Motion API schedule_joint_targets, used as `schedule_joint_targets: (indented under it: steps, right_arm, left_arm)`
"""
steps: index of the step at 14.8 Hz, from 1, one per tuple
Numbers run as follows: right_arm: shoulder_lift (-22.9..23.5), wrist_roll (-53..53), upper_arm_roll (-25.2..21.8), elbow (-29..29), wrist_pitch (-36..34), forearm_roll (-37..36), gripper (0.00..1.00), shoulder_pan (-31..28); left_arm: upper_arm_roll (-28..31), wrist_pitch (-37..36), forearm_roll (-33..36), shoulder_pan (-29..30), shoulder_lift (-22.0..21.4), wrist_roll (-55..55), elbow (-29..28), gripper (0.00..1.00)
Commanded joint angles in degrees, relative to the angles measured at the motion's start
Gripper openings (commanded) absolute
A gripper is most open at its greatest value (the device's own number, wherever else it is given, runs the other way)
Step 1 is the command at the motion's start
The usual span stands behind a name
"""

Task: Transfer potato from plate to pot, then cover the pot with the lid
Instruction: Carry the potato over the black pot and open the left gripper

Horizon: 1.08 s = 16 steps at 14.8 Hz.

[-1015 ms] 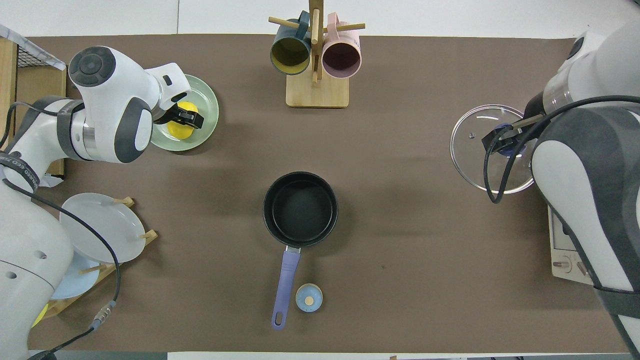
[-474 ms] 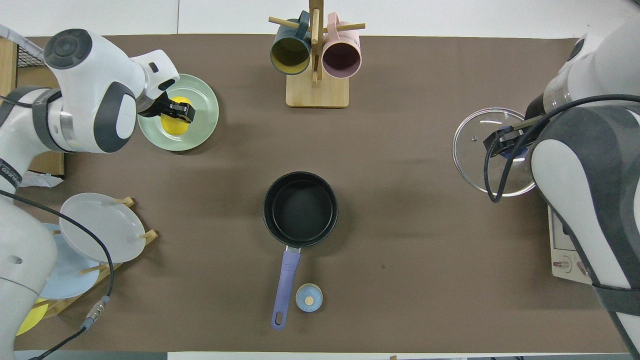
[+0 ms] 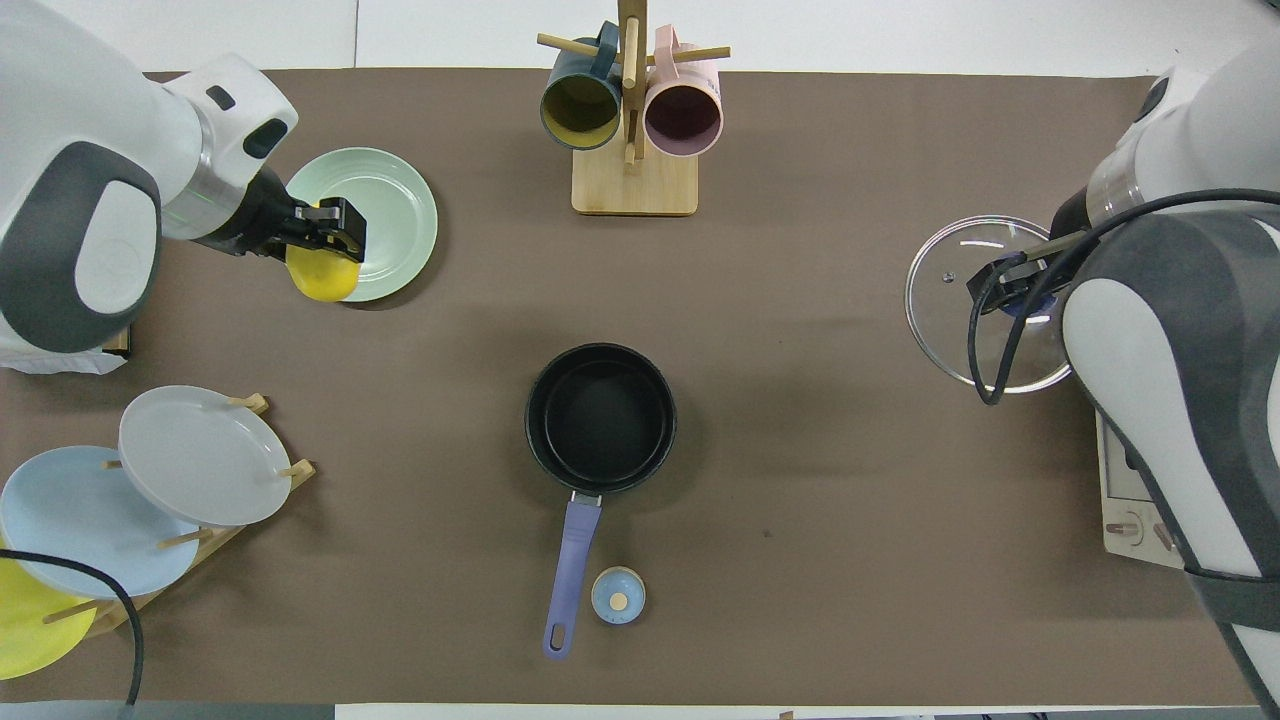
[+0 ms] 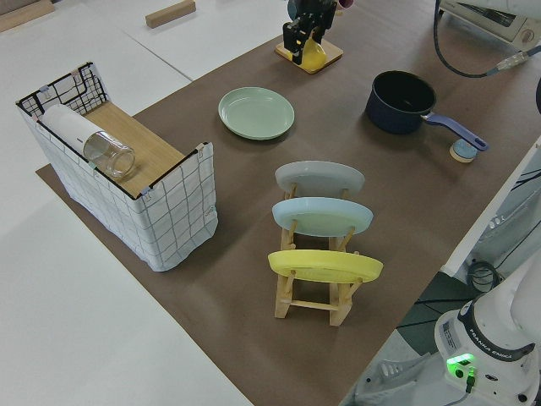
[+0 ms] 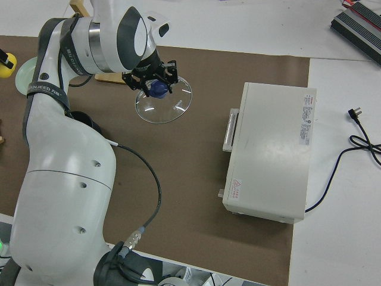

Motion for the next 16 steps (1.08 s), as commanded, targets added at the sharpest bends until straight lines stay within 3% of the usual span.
schedule_joint_targets:
  steps: [1, 5, 9, 16]
  right_arm:
    - [-0.3, 1.2, 0.5, 0.2, -0.6, -0.8, 0.0, -0.3]
    - [-0.3, 1.2, 0.5, 0.2, -0.6, -0.7, 0.0, -0.4]
    - [-0.3, 1.2, 0.5, 0.2, -0.5, -0.7, 0.0, -0.3]
    - [-0.3, 1.3, 0.5, 0.2, -0.6, -0.5, 0.0, -0.3]
  left_arm:
    - [0.7, 5.0, -1.7, -6.8, -10.6, -8.9, -15.9, 0.0]
    - [0.7, 17.6, -1.7, -18.3, -14.6, -22.7, -27.0, 0.0]
    - [1.0, 26.6, -1.1, -26.0, -7.6, -30.7, -28.3, 0.0]
    - [1.0, 33.8, 2.4, -29.1, -2.7, -33.3, -31.1, 0.0]
